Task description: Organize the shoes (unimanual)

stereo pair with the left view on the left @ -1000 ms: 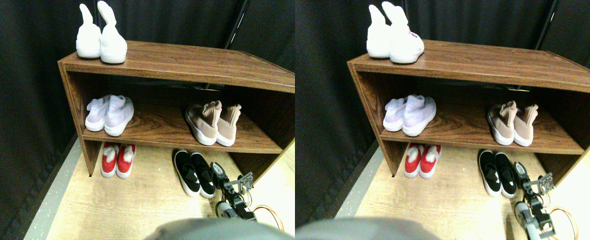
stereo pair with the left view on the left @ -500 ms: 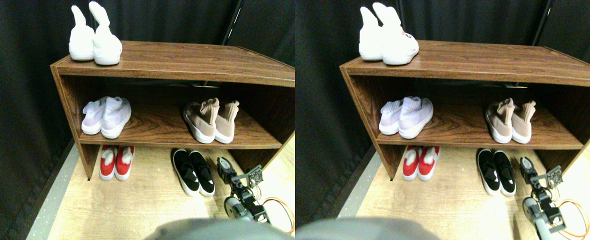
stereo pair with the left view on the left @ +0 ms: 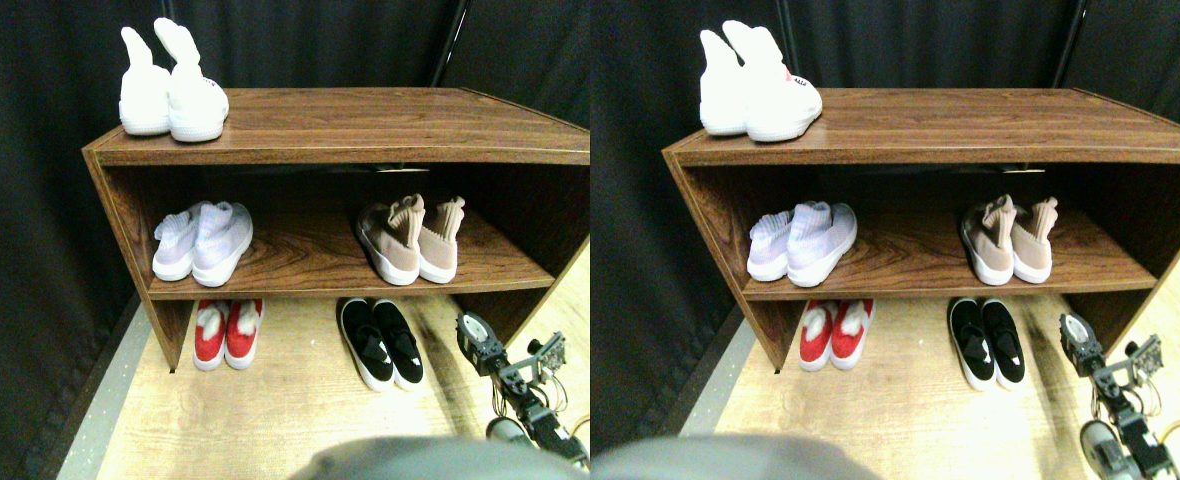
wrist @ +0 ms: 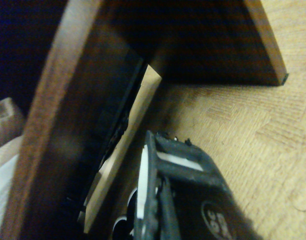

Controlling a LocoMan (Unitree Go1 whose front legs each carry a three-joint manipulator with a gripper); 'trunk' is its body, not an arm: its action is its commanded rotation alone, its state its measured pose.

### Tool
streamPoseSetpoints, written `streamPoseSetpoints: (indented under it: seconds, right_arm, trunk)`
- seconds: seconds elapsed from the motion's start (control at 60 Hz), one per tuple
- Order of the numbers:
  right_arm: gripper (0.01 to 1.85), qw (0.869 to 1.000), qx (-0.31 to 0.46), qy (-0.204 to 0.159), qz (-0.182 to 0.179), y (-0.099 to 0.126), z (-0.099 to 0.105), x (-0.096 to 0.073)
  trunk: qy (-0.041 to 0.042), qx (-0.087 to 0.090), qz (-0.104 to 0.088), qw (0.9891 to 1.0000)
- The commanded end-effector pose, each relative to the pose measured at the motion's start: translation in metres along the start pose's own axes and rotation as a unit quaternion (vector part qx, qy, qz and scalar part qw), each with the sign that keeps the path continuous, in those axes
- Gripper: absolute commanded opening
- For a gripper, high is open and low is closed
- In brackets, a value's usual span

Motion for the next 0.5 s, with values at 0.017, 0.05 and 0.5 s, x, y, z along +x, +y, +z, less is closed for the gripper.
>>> streamPoseSetpoints:
  seconds: [0.017, 0.05, 0.5]
  right_arm:
    - [0.06, 0.999, 0.002, 0.015, 0.047, 0.016, -0.001, -0.014]
    - [0.06, 0.999, 0.004, 0.016, 0.051, 0.019, -0.002, -0.021]
    - [0.06, 0.982, -0.020, 0.077, 0.170, 0.077, -0.005, -0.087]
  trunk:
    - [-0.0145, 0.001, -0.004, 0.9999]
    - [-0.0160, 0.001, -0.005, 0.9999]
    - [-0.0470, 0.007, -0.011, 0.9988]
